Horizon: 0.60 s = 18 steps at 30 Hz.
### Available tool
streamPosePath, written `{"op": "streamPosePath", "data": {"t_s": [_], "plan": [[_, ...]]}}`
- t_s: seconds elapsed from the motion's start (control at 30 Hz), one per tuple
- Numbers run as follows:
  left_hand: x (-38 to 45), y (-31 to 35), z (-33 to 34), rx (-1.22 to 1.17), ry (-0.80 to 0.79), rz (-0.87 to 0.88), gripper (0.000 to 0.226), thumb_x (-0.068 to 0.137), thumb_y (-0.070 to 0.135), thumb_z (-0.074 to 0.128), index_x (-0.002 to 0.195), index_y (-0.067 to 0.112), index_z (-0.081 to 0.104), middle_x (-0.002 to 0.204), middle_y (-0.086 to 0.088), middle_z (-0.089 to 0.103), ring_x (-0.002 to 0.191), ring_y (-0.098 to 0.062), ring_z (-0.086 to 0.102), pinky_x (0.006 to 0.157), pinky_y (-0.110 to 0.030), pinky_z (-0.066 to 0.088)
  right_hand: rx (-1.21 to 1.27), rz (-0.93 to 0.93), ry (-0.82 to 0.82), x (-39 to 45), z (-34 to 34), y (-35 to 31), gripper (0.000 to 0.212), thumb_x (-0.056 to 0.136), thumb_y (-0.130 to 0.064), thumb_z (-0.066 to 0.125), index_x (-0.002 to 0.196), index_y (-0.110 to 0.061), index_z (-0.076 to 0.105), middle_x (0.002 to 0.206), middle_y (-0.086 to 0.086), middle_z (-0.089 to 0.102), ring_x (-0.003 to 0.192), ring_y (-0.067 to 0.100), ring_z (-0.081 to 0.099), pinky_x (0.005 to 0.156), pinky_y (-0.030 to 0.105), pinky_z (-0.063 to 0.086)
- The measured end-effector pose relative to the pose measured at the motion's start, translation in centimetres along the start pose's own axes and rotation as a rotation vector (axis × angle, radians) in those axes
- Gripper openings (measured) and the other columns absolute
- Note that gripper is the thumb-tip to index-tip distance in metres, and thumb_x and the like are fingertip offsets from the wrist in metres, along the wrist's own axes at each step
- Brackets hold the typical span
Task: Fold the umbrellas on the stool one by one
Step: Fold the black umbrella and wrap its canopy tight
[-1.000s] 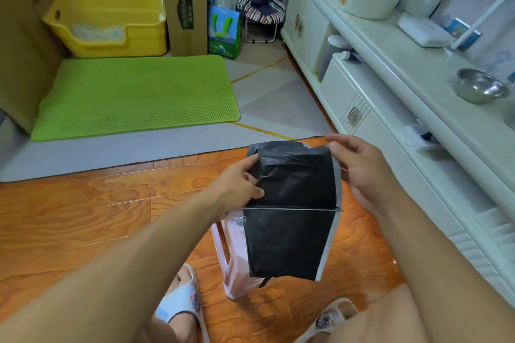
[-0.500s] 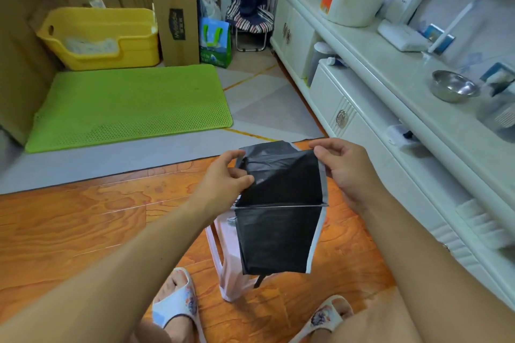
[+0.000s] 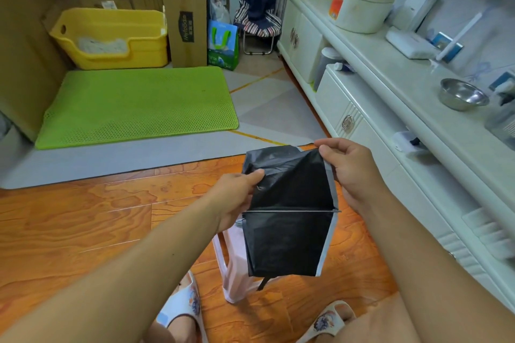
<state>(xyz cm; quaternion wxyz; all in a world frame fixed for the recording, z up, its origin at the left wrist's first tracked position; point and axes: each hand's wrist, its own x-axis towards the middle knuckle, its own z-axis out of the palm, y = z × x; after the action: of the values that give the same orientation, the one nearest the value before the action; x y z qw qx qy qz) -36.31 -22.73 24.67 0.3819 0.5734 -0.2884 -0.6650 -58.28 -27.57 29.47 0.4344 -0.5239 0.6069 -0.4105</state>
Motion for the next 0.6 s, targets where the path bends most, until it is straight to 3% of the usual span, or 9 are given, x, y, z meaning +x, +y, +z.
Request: {"op": "streamPosePath", "data": {"t_s": [0.1, 0.2, 0.3, 0.4, 0.47, 0.53, 0.6], "plan": [[0.1, 0.3, 0.2, 0.005, 0.026, 0.038, 0.011, 0.099, 0.020, 0.063, 0.089, 0.014, 0.063, 0.097, -0.012, 0.071, 0.092, -0.027, 0.064, 0.084, -0.040, 0.049, -0.016, -0.015, -0.010, -0.2, 0.0, -0.1, 0.017, 0.101, -0.019, 0.062, 0.109, -0.024, 0.076, 0.110, -0.001, 0.075, 0.111, 0.020, 0.068, 0.101, 0.048, 0.055], [0.1, 0.9, 0.2, -0.150, 0.066, 0.077, 0.015, 0.098, 0.013, 0.060, 0.083, 0.017, 0.058, 0.085, -0.005, 0.070, 0.083, -0.022, 0.062, 0.076, -0.040, 0.046, -0.065, -0.055, -0.008, -0.4, 0.0, -0.3, 0.017, 0.101, -0.019, 0.062, 0.111, -0.023, 0.075, 0.109, -0.003, 0.075, 0.108, 0.016, 0.069, 0.101, 0.044, 0.055], [-0.3, 1.5, 0.1, -0.111, 0.061, 0.226, 0.024, 0.103, 0.016, 0.057, 0.079, 0.016, 0.052, 0.079, -0.009, 0.062, 0.069, -0.022, 0.058, 0.064, -0.034, 0.050, -0.049, -0.077, 0.022, -0.6, 0.0, -0.6, 0.016, 0.101, -0.018, 0.062, 0.108, -0.022, 0.076, 0.107, -0.003, 0.075, 0.107, 0.013, 0.069, 0.100, 0.038, 0.056], [-0.1, 1.2, 0.0, 0.225, 0.159, 0.425, 0.020, 0.103, 0.020, 0.058, 0.091, 0.005, 0.053, 0.076, -0.023, 0.060, 0.066, -0.022, 0.053, 0.064, -0.038, 0.048, -0.078, -0.113, 0.049, -0.5, -0.2, -0.8, 0.017, 0.101, -0.018, 0.061, 0.110, -0.020, 0.075, 0.107, -0.002, 0.075, 0.107, 0.013, 0.069, 0.098, 0.029, 0.056], [-0.1, 0.9, -0.1, 0.307, 0.205, 0.486, 0.013, 0.100, 0.022, 0.063, 0.103, 0.011, 0.056, 0.079, -0.019, 0.063, 0.066, -0.020, 0.054, 0.066, -0.036, 0.047, -0.089, -0.126, 0.049, -0.6, -0.3, -0.9, 0.017, 0.102, -0.018, 0.061, 0.112, -0.020, 0.074, 0.108, -0.003, 0.075, 0.107, 0.013, 0.069, 0.099, 0.032, 0.056], [-0.1, 0.9, -0.3, 0.321, 0.180, 0.520, 0.029, 0.094, 0.020, 0.071, 0.118, 0.024, 0.055, 0.083, -0.011, 0.062, 0.070, -0.014, 0.055, 0.068, -0.029, 0.047, -0.097, -0.130, 0.056, -0.7, -0.3, -1.0, 0.017, 0.102, -0.018, 0.060, 0.112, -0.020, 0.074, 0.108, -0.003, 0.074, 0.107, 0.013, 0.068, 0.099, 0.033, 0.056], [-0.1, 0.7, -0.5, 0.370, 0.140, 0.543, 0.048, 0.090, 0.006, 0.073, 0.129, 0.026, 0.054, 0.081, -0.006, 0.056, 0.068, -0.011, 0.052, 0.062, -0.019, 0.046, -0.120, -0.146, 0.070, -0.8, -0.3, -1.1, 0.017, 0.102, -0.018, 0.060, 0.111, -0.022, 0.074, 0.108, -0.006, 0.073, 0.107, 0.009, 0.066, 0.097, 0.025, 0.054]]}}
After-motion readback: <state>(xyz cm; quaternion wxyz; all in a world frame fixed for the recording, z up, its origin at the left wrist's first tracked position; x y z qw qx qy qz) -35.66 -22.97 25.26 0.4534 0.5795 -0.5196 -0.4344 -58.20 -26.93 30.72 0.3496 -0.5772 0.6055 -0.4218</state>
